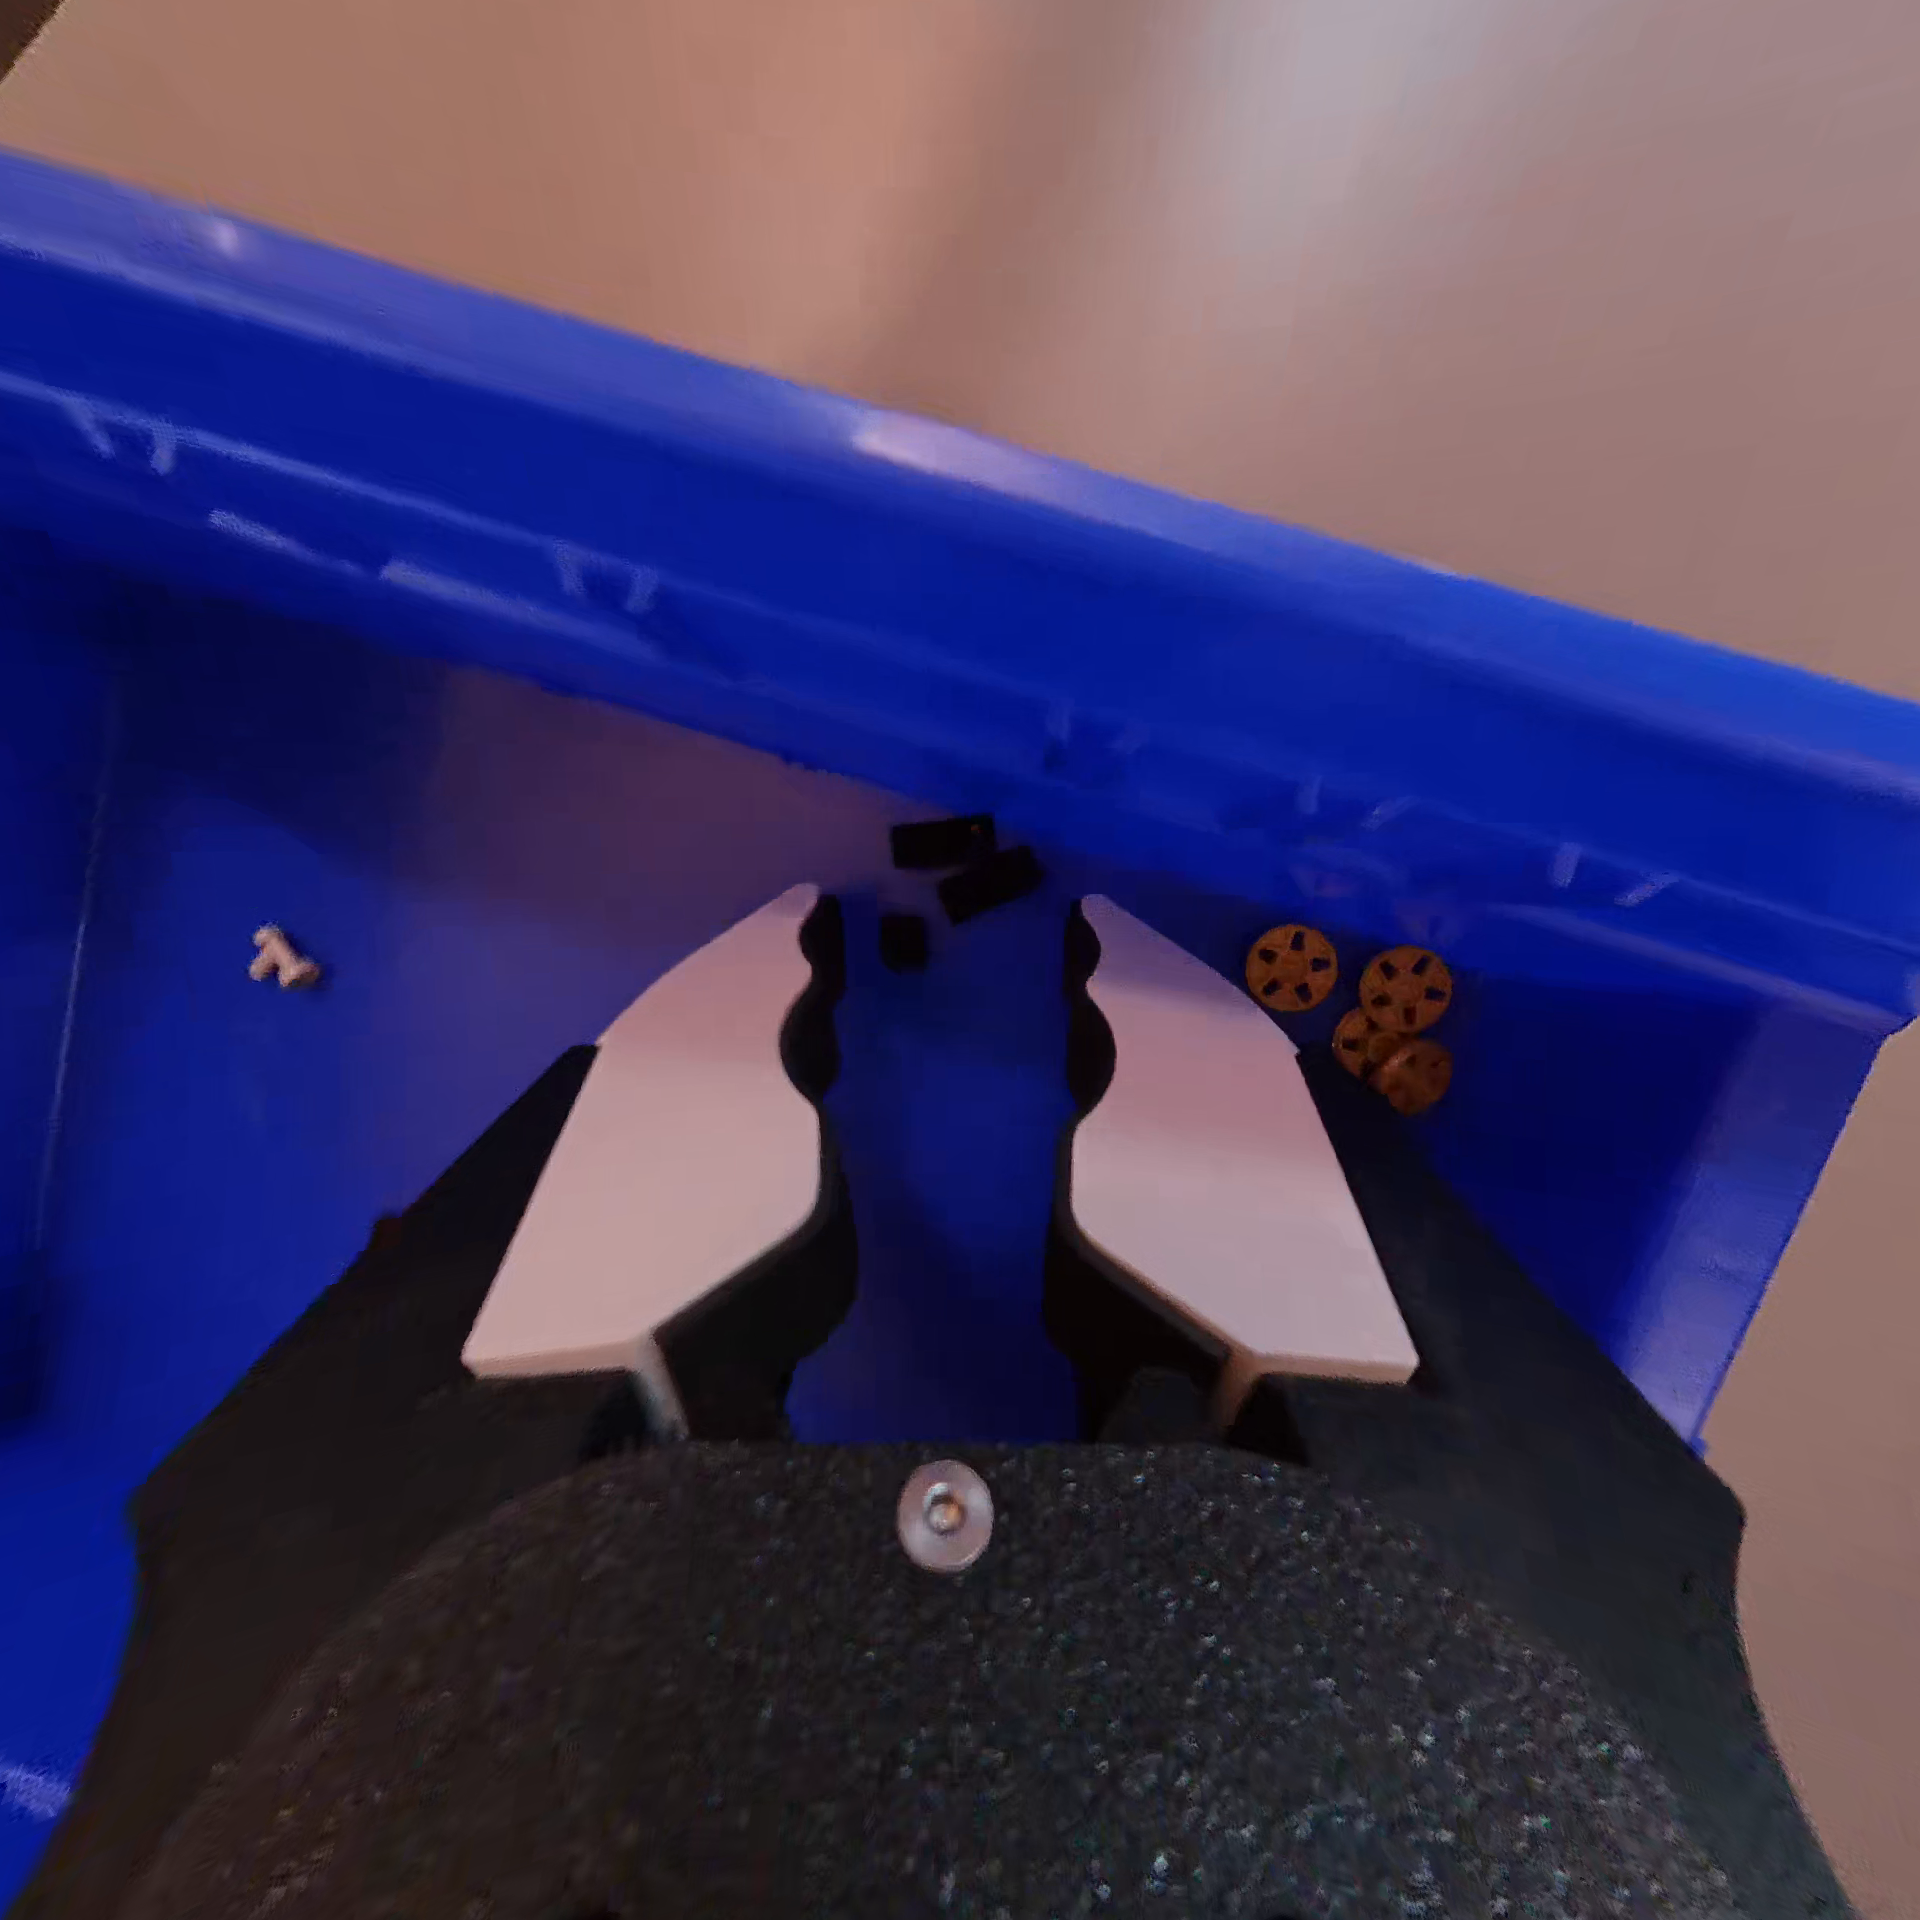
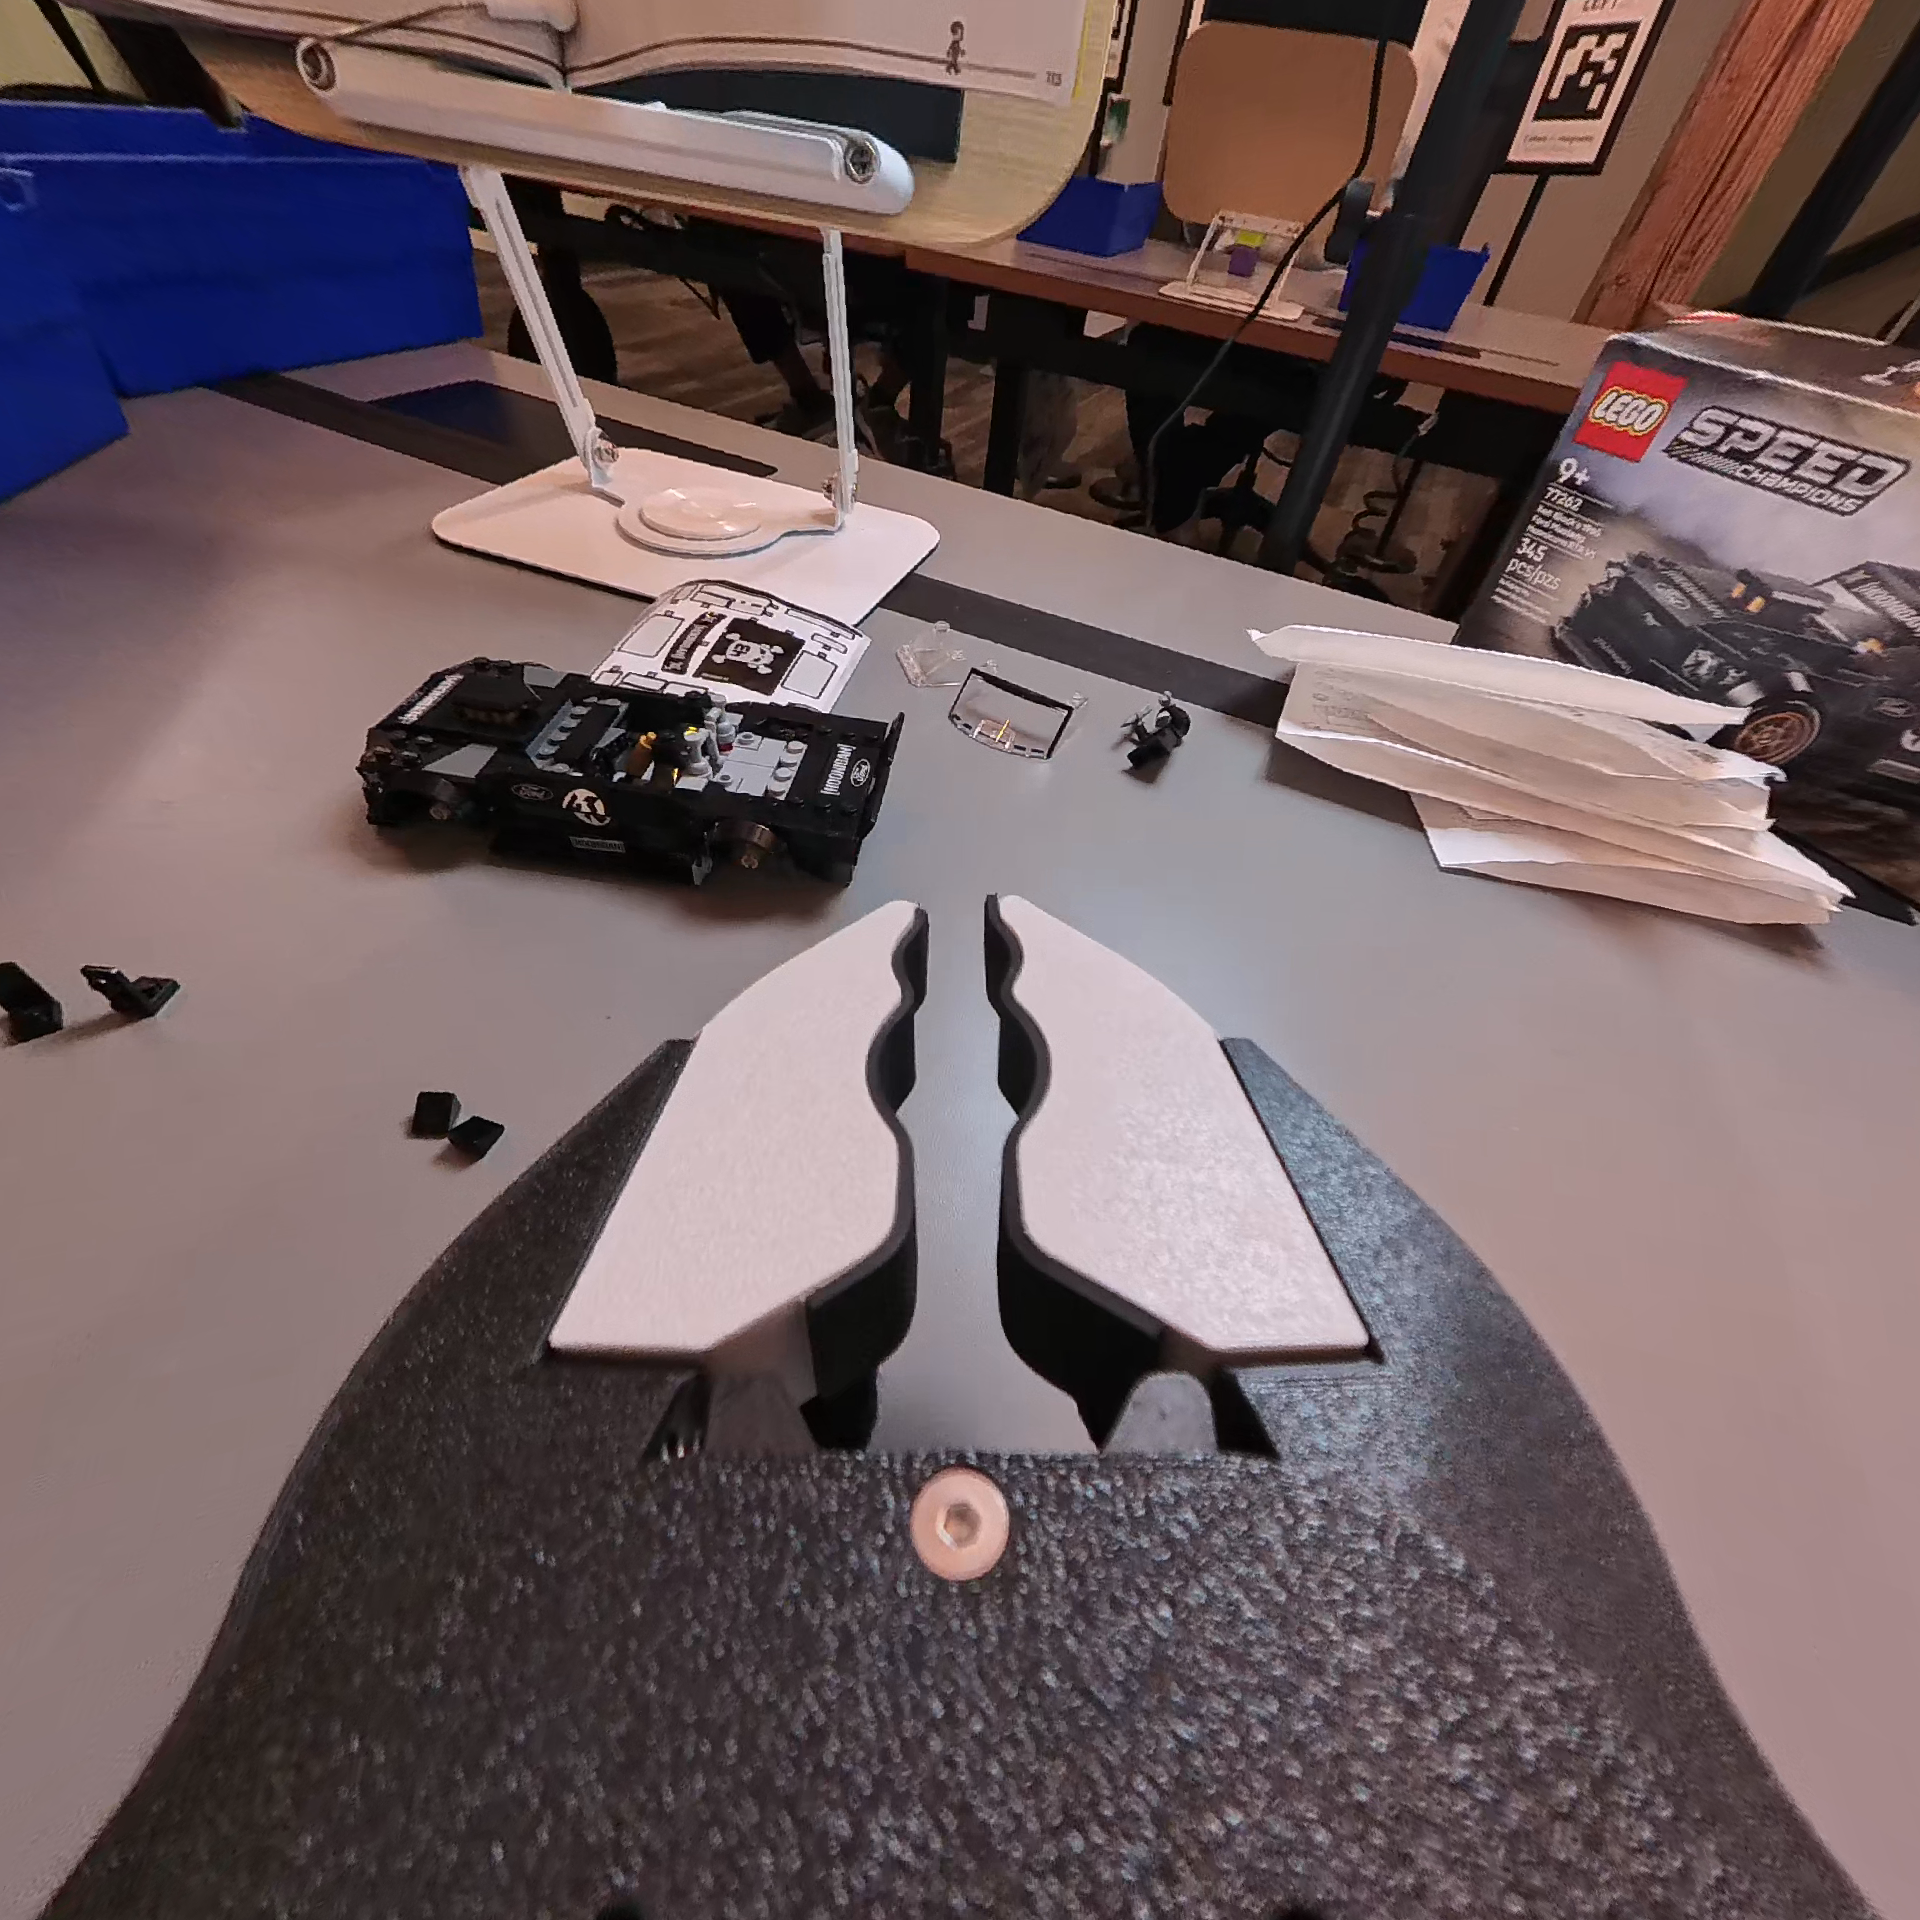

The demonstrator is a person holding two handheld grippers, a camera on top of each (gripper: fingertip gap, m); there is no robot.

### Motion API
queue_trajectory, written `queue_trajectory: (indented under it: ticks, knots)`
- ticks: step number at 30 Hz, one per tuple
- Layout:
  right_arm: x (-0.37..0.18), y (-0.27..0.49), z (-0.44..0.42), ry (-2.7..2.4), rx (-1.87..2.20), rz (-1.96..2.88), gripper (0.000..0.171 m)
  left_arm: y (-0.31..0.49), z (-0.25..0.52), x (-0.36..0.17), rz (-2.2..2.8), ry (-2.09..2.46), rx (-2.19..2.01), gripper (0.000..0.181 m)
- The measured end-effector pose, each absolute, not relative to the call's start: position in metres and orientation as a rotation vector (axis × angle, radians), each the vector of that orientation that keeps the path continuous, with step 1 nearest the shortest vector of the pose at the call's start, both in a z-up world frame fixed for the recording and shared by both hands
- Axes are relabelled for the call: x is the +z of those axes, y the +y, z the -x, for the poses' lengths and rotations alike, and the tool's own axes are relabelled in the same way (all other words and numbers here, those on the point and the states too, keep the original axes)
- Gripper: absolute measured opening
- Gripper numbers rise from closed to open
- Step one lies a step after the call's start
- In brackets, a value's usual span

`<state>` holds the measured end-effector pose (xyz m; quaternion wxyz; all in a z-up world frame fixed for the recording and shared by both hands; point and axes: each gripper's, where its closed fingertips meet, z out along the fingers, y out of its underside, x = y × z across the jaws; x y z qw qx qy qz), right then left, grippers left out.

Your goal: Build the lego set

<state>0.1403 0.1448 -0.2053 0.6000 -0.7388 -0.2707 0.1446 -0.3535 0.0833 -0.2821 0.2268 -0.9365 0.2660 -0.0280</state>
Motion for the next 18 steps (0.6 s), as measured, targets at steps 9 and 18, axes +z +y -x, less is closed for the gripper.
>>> queue_trajectory:
  ticks: [9,18]
  knots:
    - [-0.2059,0.1453,-0.1403,-0.629,0.341,1.717,0.010,0.0851,0.3437,-0.2848,2.513,0.971,-0.264,0.041]
    - [-0.2047,0.1449,-0.1403,-0.628,0.356,1.715,0.010,0.0876,0.3465,-0.2845,2.514,1.026,-0.297,0.019]
